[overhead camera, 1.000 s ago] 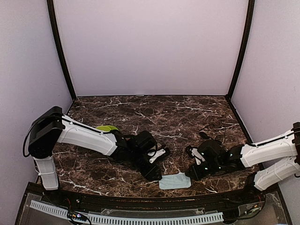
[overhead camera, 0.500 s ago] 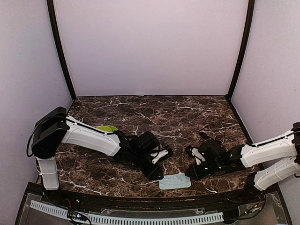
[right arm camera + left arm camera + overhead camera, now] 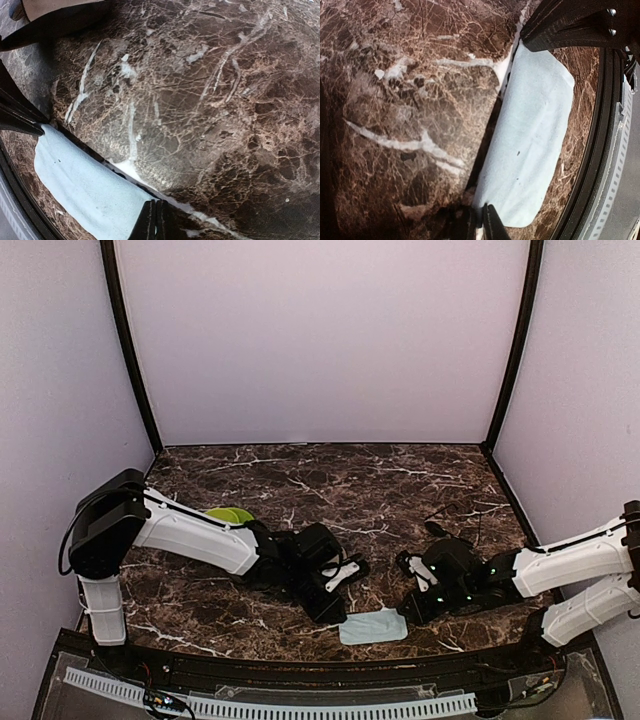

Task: Organize the sunglasses
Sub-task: Pick up the folded cleaning cloth from the corner of the board.

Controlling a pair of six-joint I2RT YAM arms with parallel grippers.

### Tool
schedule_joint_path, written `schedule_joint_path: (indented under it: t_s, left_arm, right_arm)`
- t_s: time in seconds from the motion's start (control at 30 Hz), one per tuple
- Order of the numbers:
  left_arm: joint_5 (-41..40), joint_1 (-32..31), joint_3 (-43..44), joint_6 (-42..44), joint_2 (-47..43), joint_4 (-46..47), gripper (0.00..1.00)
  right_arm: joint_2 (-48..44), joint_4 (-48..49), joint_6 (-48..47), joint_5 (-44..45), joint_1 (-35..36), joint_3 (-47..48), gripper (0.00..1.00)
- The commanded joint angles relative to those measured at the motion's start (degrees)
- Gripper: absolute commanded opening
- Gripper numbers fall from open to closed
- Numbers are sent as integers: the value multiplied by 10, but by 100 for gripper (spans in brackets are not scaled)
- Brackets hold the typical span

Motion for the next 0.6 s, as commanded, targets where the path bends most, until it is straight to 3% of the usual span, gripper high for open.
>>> schedule_joint_path:
  t_s: [0.0,0.13,0.4,0.57]
  left_arm:
    - [8,-3,8,-11,-3,-4,6]
    - [2,-4,9,-25,-12,-5,0]
    - [-6,-4,-2,-50,-53,22,0]
    - [-63,-2,-6,-49,-90,-2,0]
  right_arm:
    - [-7,-1,-7,11,-4,1,1]
    - [-18,-6,-11,17,-4,11,0]
    - [-24,-7,-45,11,-5,46,0]
    - [6,-19,-80,16,-15,98,0]
